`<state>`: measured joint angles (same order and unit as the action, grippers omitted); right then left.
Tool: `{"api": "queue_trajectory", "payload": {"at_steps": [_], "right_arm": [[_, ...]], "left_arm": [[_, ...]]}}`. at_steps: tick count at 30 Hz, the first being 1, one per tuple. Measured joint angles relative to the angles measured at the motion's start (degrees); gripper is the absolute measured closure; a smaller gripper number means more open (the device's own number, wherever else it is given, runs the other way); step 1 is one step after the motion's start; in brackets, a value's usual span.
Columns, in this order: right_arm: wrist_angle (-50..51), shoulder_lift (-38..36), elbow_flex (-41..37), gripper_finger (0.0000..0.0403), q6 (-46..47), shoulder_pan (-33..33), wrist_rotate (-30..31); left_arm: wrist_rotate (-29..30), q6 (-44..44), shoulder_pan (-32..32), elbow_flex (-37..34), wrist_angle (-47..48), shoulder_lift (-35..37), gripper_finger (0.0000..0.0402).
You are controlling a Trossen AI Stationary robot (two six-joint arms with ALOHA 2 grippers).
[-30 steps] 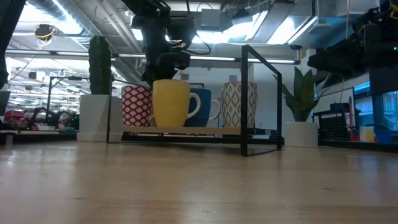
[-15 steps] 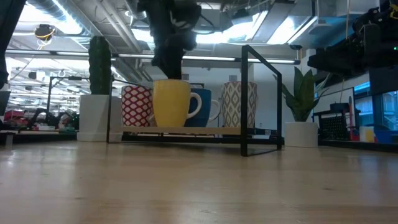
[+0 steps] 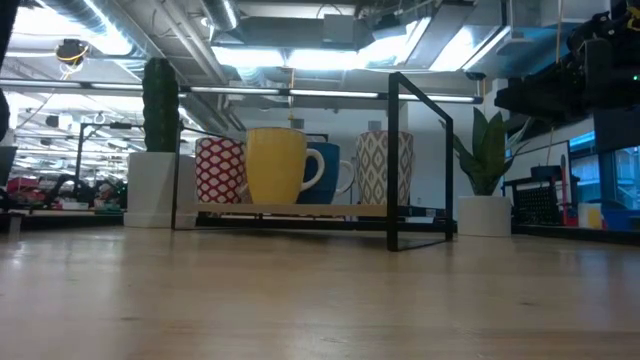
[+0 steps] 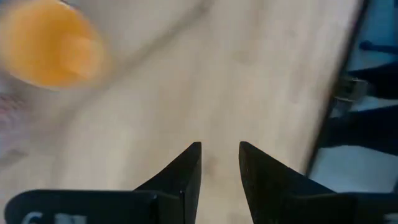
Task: Place coffee mugs
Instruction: Put the green patterned mug on the shelf
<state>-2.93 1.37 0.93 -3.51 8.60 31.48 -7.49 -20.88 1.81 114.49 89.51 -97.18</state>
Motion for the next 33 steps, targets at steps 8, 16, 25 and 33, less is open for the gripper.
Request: {"api": "queue_trajectory", "payload": {"at_steps": [8, 16, 25, 33], "right_arm": [[0.0, 0.0, 0.0, 0.0253, 0.0, 0.0, 0.0], [0.0, 0.0, 0.0, 0.0253, 0.0, 0.0, 0.0], [0.0, 0.0, 0.0, 0.0253, 0.0, 0.0, 0.0], [0.0, 0.0, 0.0, 0.0253, 0.0, 0.0, 0.0]], "left_arm": [[9.2, -30.5, 28.0, -7.3, -5.6, 0.4, 0.0300], [9.1, -45.3, 43.0, -20.7, -13.1, 0.3, 0.0300], [8.7, -54.1, 48.8, -31.3, -20.8, 2.5, 0.0300], [6.5, -54.1, 52.0, -37.3, -26.6, 2.5, 0.0300]]}}
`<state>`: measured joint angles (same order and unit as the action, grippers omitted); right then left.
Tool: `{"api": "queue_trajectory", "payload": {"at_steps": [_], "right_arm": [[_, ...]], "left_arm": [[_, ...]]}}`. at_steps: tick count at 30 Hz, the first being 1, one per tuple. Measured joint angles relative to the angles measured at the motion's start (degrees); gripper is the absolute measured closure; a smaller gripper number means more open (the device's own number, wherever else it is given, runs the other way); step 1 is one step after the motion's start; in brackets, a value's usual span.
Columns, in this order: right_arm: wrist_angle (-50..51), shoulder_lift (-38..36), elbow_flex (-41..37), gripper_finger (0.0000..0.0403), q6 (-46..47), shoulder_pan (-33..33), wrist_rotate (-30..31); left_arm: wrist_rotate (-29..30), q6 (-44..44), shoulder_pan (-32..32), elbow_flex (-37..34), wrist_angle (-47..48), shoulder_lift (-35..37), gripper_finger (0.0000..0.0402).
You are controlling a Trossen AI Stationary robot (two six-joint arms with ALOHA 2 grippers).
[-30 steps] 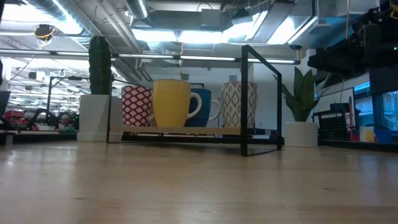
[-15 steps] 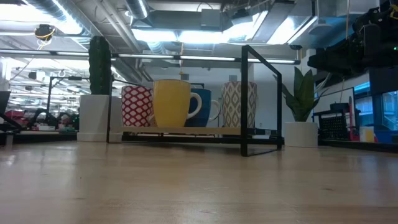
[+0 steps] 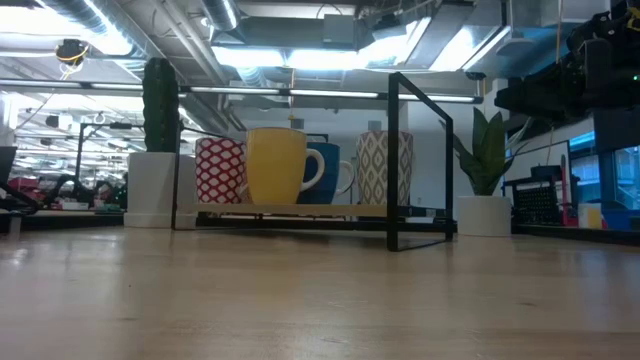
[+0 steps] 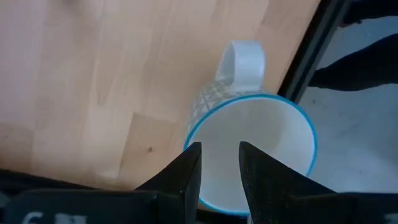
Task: Place coffee mugs
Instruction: Put the green patterned mug on the shelf
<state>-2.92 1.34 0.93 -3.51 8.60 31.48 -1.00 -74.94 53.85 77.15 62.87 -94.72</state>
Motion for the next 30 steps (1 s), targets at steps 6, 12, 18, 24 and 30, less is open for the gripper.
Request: {"api": "queue_trajectory", "payload": {"at_steps": [6, 12, 18, 24, 30], "right_arm": [[0.0, 0.0, 0.0, 0.0253, 0.0, 0.0, 0.6], [0.0, 0.0, 0.0, 0.0253, 0.0, 0.0, 1.0], [0.0, 0.0, 0.0, 0.0253, 0.0, 0.0, 2.1], [0.0, 0.0, 0.0, 0.0253, 0.0, 0.0, 2.2], [0.0, 0.0, 0.0, 0.0253, -1.3, 0.0, 2.2]], "left_arm": [[0.4, -0.1, 0.2, -4.0, -0.7, 0.0, 0.0300], [0.4, 0.0, 0.0, -5.2, -6.0, 0.0, 0.0300], [0.2, -3.5, -0.2, -3.6, -6.6, -0.1, 0.0300], [-0.7, -4.9, -0.5, 3.6, -0.3, 0.2, 0.0300], [1.2, -7.0, -1.9, 3.9, 7.6, 4.1, 0.0300]]}}
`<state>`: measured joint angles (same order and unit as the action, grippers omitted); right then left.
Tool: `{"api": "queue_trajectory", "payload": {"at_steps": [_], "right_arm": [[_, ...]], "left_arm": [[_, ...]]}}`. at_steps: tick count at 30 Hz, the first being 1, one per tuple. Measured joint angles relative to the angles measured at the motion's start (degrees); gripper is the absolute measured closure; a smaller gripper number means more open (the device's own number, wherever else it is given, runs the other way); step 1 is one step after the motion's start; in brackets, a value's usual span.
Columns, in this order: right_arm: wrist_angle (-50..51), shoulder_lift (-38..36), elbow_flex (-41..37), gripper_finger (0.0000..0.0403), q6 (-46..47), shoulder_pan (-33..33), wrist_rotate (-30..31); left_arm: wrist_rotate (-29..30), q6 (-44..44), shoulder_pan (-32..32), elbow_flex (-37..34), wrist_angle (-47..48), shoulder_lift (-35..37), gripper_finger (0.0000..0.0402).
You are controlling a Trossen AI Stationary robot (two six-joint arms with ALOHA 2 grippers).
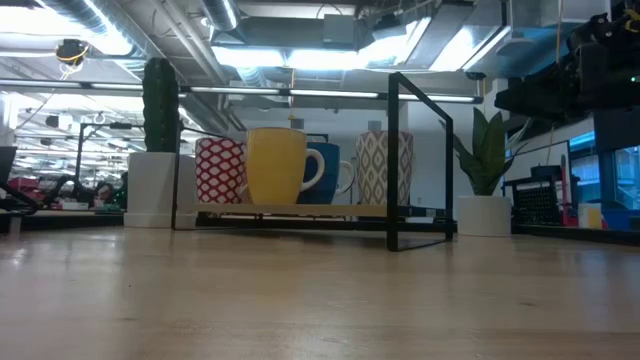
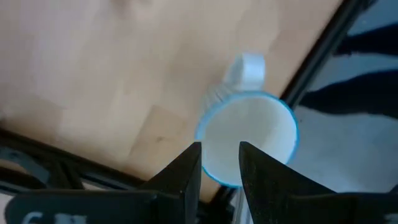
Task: Place coffee mugs
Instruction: Put the green patterned mug on the shelf
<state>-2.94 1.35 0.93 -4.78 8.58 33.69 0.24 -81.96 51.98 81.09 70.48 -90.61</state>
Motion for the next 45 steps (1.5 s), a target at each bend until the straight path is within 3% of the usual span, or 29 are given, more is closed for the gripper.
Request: {"api": "queue_trajectory", "payload": {"at_steps": [7, 13, 24, 32, 37, 41, 45], "right_arm": [[0.0, 0.0, 0.0, 0.0253, -0.2, 0.0, 0.2], [0.0, 0.0, 0.0, 0.0253, -0.2, 0.0, 0.2], [0.0, 0.0, 0.0, 0.0253, -0.2, 0.0, 0.3], [0.0, 0.0, 0.0, 0.0253, -0.2, 0.0, 0.3], [0.0, 0.0, 0.0, 0.0253, -0.2, 0.0, 0.3], [0.0, 0.0, 0.0, 0.0253, -0.2, 0.0, 0.4], [0.0, 0.0, 0.0, 0.0253, -0.2, 0.0, 0.3]], "left_arm": [[1.7, 2.1, -1.9, -4.8, -4.2, 4.7, 0.0300], [-3.1, 4.5, -1.9, -7.3, -9.8, 5.2, 0.0297], [-2.5, 4.5, -1.4, -10.0, -10.7, 5.2, 0.0249], [-4.3, 4.5, -1.4, -17.5, -20.2, 5.2, 0.0242], [-4.3, 3.4, -1.3, -21.6, -20.5, 5.1, 0.0242], [-4.3, 2.8, -1.3, -23.4, -21.0, 5.1, 0.0256], [-3.9, 2.5, -1.6, -24.9, -21.2, 5.1, 0.0317]]}}
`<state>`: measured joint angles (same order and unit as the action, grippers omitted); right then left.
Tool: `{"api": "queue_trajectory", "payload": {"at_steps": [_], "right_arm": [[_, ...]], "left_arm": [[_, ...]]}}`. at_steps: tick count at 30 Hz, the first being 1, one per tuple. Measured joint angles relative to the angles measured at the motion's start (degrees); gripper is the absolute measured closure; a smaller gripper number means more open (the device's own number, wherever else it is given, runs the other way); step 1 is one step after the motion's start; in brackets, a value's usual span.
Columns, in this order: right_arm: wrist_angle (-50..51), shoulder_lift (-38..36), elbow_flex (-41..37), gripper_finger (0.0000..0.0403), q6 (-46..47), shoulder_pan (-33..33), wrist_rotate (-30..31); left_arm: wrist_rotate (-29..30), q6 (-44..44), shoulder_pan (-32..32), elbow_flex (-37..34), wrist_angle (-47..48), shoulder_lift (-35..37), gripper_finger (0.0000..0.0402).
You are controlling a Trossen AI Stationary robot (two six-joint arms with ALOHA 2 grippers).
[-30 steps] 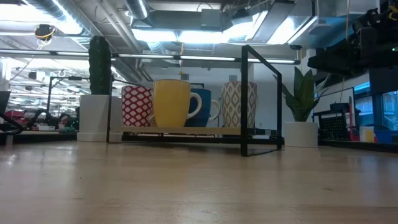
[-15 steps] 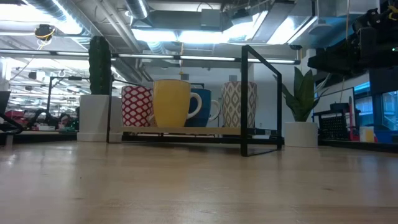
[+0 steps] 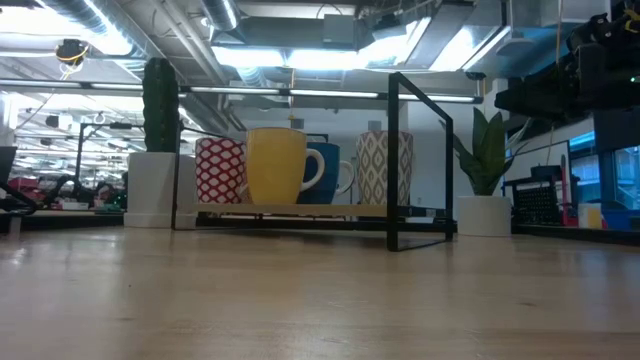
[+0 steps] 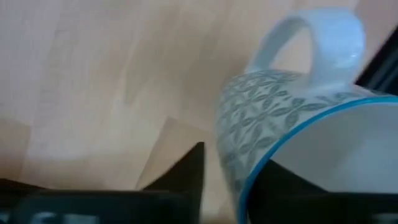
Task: Place coffee mugs
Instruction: Put the green patterned mug on the shelf
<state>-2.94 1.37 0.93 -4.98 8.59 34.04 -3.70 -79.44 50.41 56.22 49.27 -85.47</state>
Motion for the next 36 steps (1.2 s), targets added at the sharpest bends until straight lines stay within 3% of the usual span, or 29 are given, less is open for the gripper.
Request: {"api": "queue_trajectory", "payload": {"at_steps": [2, 4, 10, 16, 24, 31, 36], "right_arm": [[0.0, 0.0, 0.0, 0.0253, 0.0, 0.0, 0.0], [0.0, 0.0, 0.0, 0.0253, 0.0, 0.0, 0.0], [0.0, 0.0, 0.0, 0.0253, 0.0, 0.0, 0.0], [0.0, 0.0, 0.0, 0.0253, 0.0, 0.0, 0.0], [0.0, 0.0, 0.0, 0.0253, 0.0, 0.0, 0.0], [0.0, 0.0, 0.0, 0.0253, 0.0, 0.0, 0.0], [0.0, 0.0, 0.0, 0.0253, 0.0, 0.0, 0.0]], "left_arm": [[0.1, -0.1, -0.5, -0.8, -0.2, 0.0, 0.0365], [0.1, -0.6, -1.3, -1.2, -0.2, 0.0, 0.0384], [3.1, -2.6, -4.3, -1.2, -0.7, 0.0, 0.0385], [4.9, -0.6, -11.5, 0.2, -0.1, -0.1, 0.0385], [9.2, 23.4, -28.5, 7.9, -0.9, -0.1, 0.0385], [7.5, 43.3, -43.1, 12.9, -0.9, -0.5, 0.0385], [7.1, 55.4, -49.0, 18.4, -0.9, -3.8, 0.0385]]}}
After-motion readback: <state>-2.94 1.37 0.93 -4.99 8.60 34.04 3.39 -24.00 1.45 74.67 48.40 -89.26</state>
